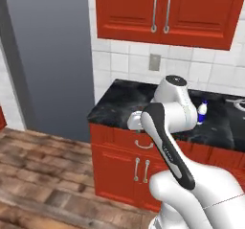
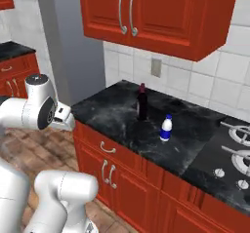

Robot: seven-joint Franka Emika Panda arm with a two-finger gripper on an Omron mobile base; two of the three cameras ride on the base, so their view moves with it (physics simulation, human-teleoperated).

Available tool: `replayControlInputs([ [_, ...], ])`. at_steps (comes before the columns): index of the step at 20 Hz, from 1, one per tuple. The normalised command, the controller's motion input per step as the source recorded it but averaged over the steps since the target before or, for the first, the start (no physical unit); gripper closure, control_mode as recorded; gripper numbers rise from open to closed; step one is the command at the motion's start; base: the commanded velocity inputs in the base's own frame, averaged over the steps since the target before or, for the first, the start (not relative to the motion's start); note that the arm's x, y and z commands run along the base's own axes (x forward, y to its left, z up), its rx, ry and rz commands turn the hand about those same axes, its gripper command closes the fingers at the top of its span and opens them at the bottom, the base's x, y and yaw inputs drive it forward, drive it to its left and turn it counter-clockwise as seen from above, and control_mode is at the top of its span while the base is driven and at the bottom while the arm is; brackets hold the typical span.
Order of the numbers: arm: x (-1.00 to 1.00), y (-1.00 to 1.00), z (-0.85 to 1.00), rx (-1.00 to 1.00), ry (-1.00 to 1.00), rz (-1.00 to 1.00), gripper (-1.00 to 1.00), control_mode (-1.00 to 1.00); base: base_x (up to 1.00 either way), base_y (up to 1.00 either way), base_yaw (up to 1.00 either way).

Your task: Place the drinks on the dining counter in a tight cluster.

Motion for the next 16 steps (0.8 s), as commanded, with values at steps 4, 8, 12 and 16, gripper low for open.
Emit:
replayControlInputs([
  [4,0.0,0.0,0.0,0.0,0.0,0.0,-1.0,1.0,0.16,0.17,-0.87],
  [8,0.0,0.0,0.0,0.0,0.0,0.0,-1.0,1.0,0.24,0.21,-0.82],
  [12,0.0,0.0,0.0,0.0,0.0,0.0,-1.0,1.0,0.34,0.24,-0.64],
  [16,0.0,0.0,0.0,0.0,0.0,0.0,-1.0,1.0,0.56,0.14,-0.17],
])
